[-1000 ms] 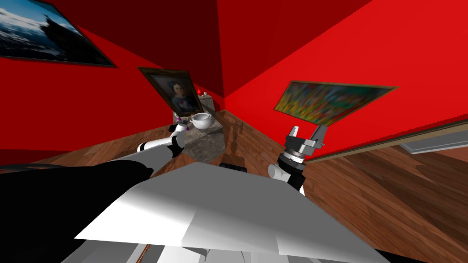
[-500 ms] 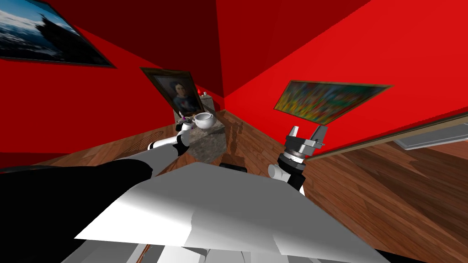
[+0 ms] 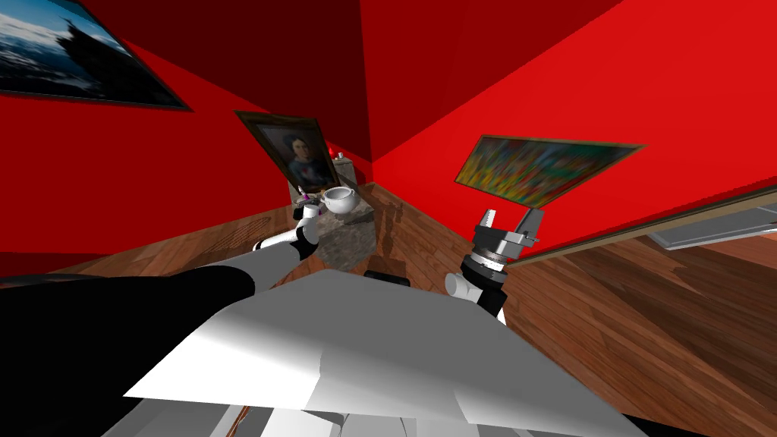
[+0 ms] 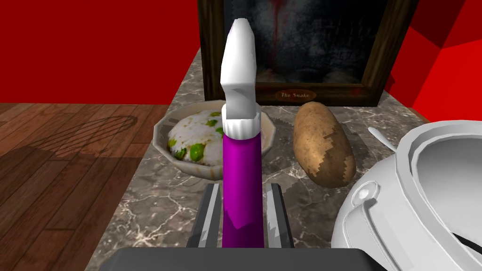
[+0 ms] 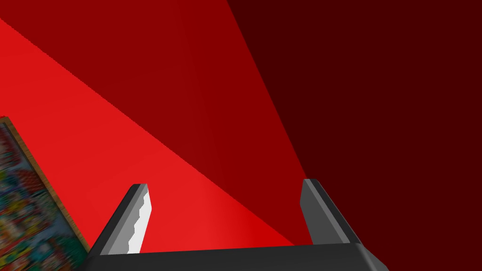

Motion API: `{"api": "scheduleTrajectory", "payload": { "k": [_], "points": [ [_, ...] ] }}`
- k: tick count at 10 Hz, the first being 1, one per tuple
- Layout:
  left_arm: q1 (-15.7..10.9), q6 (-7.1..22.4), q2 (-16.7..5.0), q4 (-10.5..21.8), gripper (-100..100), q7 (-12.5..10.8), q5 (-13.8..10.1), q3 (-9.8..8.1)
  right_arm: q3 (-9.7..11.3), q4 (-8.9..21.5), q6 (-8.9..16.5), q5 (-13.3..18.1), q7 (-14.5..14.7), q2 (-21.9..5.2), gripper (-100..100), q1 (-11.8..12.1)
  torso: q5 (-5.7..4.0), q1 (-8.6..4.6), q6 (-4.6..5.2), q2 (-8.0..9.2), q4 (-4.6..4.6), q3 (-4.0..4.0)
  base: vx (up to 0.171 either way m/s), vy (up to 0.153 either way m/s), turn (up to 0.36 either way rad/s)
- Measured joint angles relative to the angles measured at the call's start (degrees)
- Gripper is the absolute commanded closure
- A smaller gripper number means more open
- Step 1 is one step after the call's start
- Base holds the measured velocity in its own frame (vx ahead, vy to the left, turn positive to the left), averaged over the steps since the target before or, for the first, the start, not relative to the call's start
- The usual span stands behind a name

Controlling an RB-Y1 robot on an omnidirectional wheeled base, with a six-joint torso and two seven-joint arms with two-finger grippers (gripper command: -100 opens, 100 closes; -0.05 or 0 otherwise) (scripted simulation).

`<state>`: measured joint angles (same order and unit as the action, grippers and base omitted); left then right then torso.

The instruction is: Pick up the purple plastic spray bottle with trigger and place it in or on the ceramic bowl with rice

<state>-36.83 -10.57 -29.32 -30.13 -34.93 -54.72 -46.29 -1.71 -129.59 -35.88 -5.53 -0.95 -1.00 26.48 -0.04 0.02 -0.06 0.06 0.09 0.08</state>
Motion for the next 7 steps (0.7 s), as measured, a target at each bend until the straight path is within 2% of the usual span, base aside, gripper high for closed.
{"api": "scheduleTrajectory", "payload": {
  "k": [1, 2, 3, 4, 5, 6, 7],
  "points": [
    [-1.2, -0.4, 2.3, -1.9, 100, 3.8, -0.4, -3.26, 0.0, 0.0, 0.0, 0.0, 0.0, 0.0, 0, 0.0, 0.02, 0.17, 0.12, 0.14, 0.05, 0.08, -0.082, 0.112, -0.074],
    [-1.9, -1.6, 2.9, -1.4, 100, 5.2, -0.4, -2.62, 0.0, 0.0, 0.0, 0.0, 0.0, 0.0, 0, 0.0, 0.07, 0.33, 0.03, 0.23, 0.04, 0.13, -0.126, 0.143, -0.062],
    [-2.8, -2.7, 5.2, -3.1, 100, 7.4, -0.8, -4.38, 0.0, 0.0, 0.0, 0.0, 0.0, 0.0, 0, 0.0, 0.09, 0.46, -0.01, 0.41, 0.09, 0.23, -0.107, 0.144, -0.033],
    [-3.5, -3.8, 6.3, -3.2, 100, 9.1, -0.9, -4.59, 0.0, 0.0, 0.0, 0.0, 0.0, 0.0, 0, 0.0, 0.11, 0.52, -0.08, 0.41, 0.08, 0.23, -0.108, 0.151, -0.034],
    [-5.2, -6.5, 6.4, -0.9, 100, 8.2, -0.7, -3.48, 0.0, 0.0, 0.0, 0.0, 0.0, 0.0, 0, 0.0, 0.07, 0.56, -0.05, 0.41, 0.1, 0.24, -0.087, 0.122, -0.048],
    [-5.9, -8.0, 7.2, -0.8, 100, 7.7, -0.6, -3.67, 0.0, 0.0, 0.0, 0.0, 0.0, 0.0, 0, 0.0, 0.08, 0.46, -0.09, 0.37, 0.08, 0.22, -0.031, 0.061, -0.001],
    [-5.7, -7.2, 9.7, -3.9, 100, 10.3, -1.4, -6.33, 0.0, 0.0, 0.0, 0.0, 0.0, 0.0, 0, 0.0, 0.06, 0.26, -0.1, 0.22, 0.04, 0.13, 0.003, 0.008, 0.017]
  ]
}}
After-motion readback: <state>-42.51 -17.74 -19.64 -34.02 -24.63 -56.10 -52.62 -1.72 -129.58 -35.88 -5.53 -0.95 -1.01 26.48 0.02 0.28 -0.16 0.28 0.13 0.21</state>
